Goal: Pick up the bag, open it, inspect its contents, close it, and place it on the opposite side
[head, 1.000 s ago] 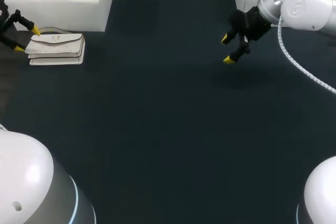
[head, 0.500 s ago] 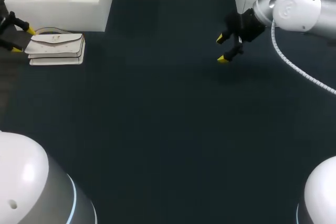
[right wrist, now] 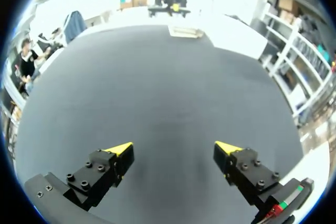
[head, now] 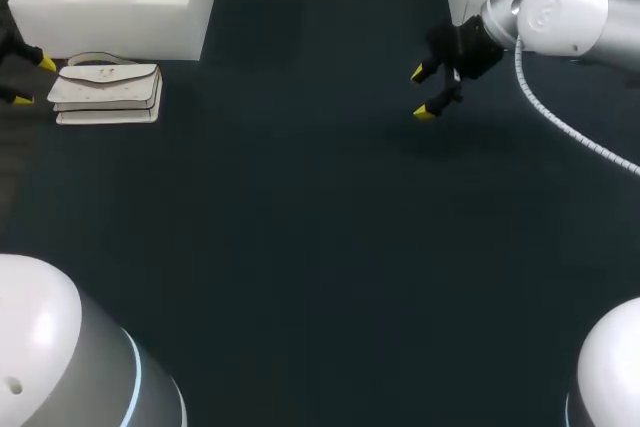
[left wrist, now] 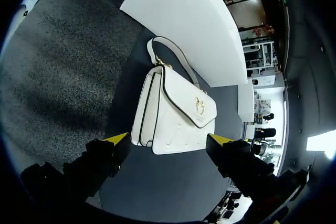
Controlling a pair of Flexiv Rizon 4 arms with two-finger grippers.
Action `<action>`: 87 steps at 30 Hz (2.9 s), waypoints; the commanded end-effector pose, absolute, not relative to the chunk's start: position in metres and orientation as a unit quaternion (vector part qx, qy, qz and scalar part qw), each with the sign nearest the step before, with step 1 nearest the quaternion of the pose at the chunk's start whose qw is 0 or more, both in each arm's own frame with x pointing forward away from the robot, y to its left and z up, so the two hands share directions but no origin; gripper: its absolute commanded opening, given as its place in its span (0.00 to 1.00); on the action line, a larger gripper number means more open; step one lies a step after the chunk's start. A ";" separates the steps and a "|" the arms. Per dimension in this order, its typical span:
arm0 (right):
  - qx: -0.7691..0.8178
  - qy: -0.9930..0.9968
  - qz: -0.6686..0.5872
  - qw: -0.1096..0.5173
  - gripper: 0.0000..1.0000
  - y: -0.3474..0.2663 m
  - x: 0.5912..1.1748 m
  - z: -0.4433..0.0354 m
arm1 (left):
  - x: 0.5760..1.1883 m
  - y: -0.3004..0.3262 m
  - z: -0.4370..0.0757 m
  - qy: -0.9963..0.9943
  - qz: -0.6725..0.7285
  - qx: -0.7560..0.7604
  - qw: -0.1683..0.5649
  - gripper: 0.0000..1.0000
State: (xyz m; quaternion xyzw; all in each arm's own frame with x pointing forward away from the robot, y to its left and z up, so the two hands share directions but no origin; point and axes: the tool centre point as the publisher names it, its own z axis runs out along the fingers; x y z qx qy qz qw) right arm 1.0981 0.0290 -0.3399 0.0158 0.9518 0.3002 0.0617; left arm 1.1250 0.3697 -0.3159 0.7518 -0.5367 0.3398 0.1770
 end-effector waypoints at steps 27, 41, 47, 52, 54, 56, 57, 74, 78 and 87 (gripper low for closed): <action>0.015 0.952 0.301 0.061 1.00 0.029 1.099 -0.341 | 1.165 0.368 -0.351 -0.529 0.367 0.710 0.283 0.40; 0.015 0.952 0.301 0.061 1.00 0.029 1.099 -0.341 | 1.165 0.352 -0.353 -0.538 0.357 0.701 0.302 0.00; 0.015 0.952 0.301 0.061 1.00 0.029 1.099 -0.341 | 1.156 0.333 -0.350 -0.543 0.363 0.693 0.304 0.00; 0.015 0.952 0.301 0.061 1.00 0.029 1.099 -0.341 | 1.148 0.310 -0.347 -0.549 0.366 0.692 0.292 0.00; 0.015 0.952 0.301 0.061 1.00 0.029 1.099 -0.341 | 1.145 0.303 -0.345 -0.548 0.372 0.694 0.283 0.00; 0.015 0.952 0.301 0.061 1.00 0.029 1.099 -0.341 | 1.143 0.297 -0.343 -0.548 0.373 0.698 0.270 0.00; 0.015 0.952 0.301 0.061 1.00 0.029 1.099 -0.341 | 1.142 0.294 -0.342 -0.547 0.375 0.700 0.264 0.00; 0.015 0.952 0.301 0.061 1.00 0.029 1.099 -0.341 | 1.119 0.233 -0.342 -0.535 0.421 0.702 0.207 0.00; 0.015 0.952 0.301 0.061 1.00 0.029 1.099 -0.341 | 1.117 0.214 -0.344 -0.535 0.425 0.702 0.203 0.00; 0.015 0.952 0.301 0.061 1.00 0.029 1.099 -0.341 | 1.106 0.169 -0.341 -0.520 0.436 0.712 0.180 0.00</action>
